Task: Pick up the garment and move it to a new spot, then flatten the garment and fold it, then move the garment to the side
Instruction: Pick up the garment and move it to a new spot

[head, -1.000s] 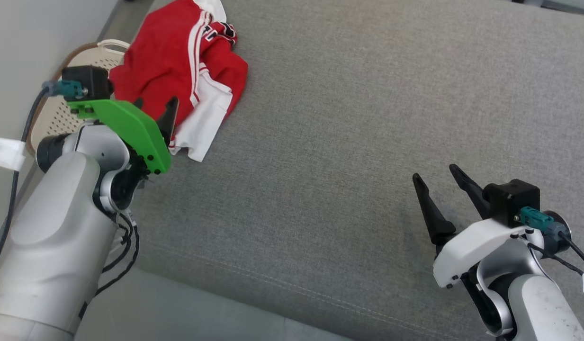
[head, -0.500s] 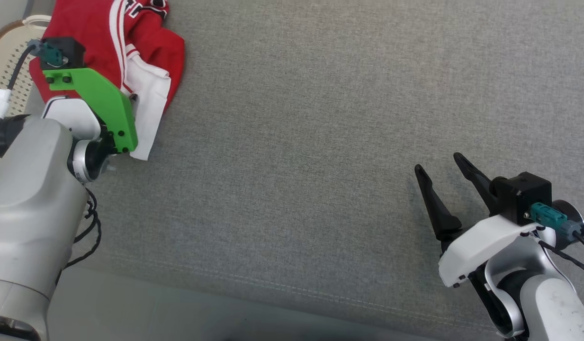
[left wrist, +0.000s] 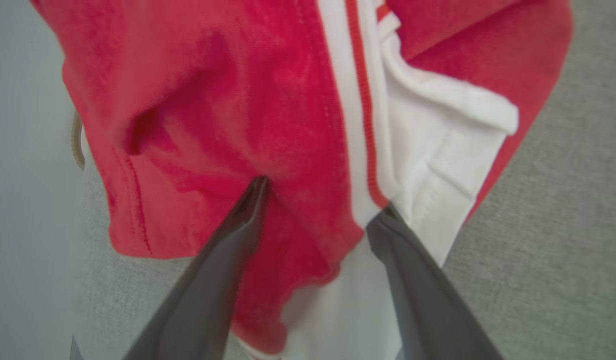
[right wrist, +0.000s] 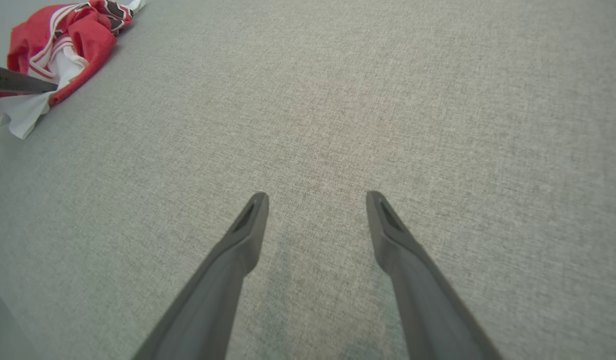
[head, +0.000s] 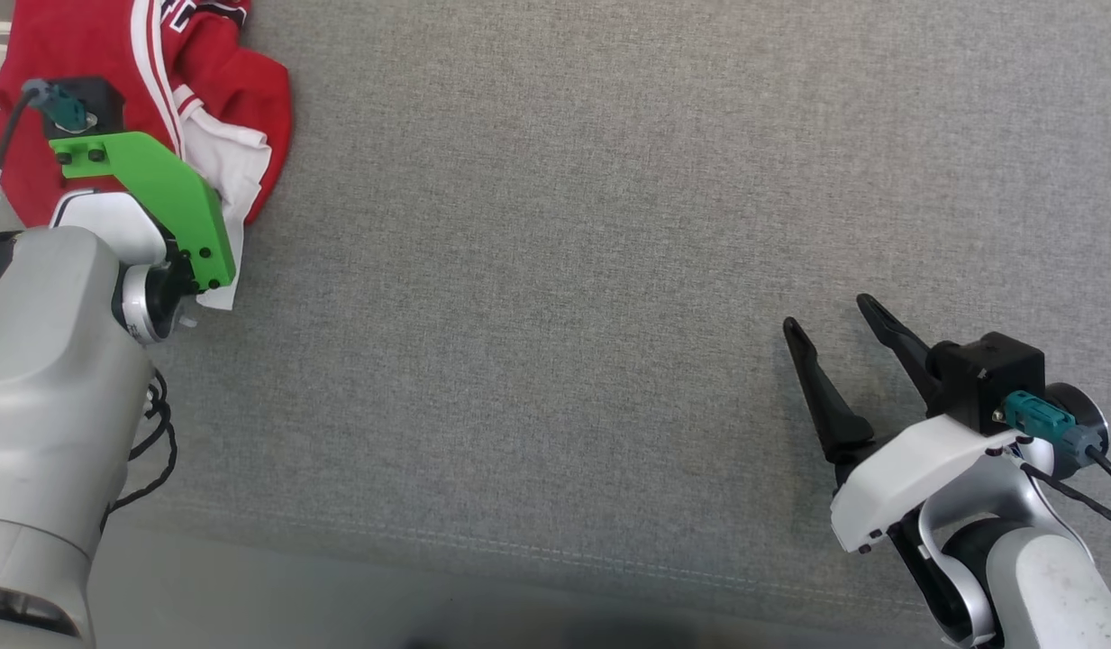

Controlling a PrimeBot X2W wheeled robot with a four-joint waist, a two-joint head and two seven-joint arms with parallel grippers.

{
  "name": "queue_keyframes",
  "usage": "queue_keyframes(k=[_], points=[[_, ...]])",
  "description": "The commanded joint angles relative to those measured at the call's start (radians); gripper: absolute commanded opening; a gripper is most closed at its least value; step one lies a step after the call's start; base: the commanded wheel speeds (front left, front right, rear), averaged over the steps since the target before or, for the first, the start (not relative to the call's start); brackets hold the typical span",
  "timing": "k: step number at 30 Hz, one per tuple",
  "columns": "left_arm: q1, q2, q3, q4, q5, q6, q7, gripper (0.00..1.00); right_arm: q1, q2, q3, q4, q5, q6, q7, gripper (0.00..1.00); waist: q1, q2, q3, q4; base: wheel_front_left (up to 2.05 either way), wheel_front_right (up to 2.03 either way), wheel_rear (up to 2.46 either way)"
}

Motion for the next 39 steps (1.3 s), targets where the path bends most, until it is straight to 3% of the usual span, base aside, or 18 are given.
queue_keyframes(k=[1, 2, 18, 30, 39], points=[[-0.005, -0.013, -0.002, 0.010, -0.004, 0.005, -0.003, 0.27, -0.006, -0.005, -0.002, 0.003, 0.001, 0.000, -0.007, 1.00, -0.0001, 0.0000, -0.004, -0.002, 0.00, 0.00, 0.00], [-0.007, -0.018, -0.001, 0.011, -0.005, 0.005, -0.008, 0.00, -0.006, -0.005, -0.002, 0.007, 0.003, 0.000, -0.008, 1.00, -0.0001, 0.0000, -0.007, -0.003, 0.00, 0.00, 0.00], [-0.043, -0.020, -0.022, -0.013, 0.030, -0.015, -0.137, 0.00, -0.014, 0.032, 0.045, 0.120, 0.041, 0.000, -0.076, 1.00, -0.0001, 0.0000, -0.176, -0.065, 0.00, 0.00, 0.00], [-0.061, -0.056, -0.048, -0.235, 0.046, -0.051, -0.232, 0.00, 0.010, 0.079, 0.070, 0.224, 0.080, 0.000, -0.153, 1.00, -0.0001, 0.0000, -0.351, -0.190, 0.00, 0.00, 0.00], [-0.045, -0.102, -0.106, -0.389, 0.067, -0.056, -0.201, 0.00, 0.012, 0.088, 0.077, 0.268, 0.097, 0.000, -0.186, 1.00, -0.0001, 0.0000, -0.413, -0.289, 0.00, 0.00, 0.00]])
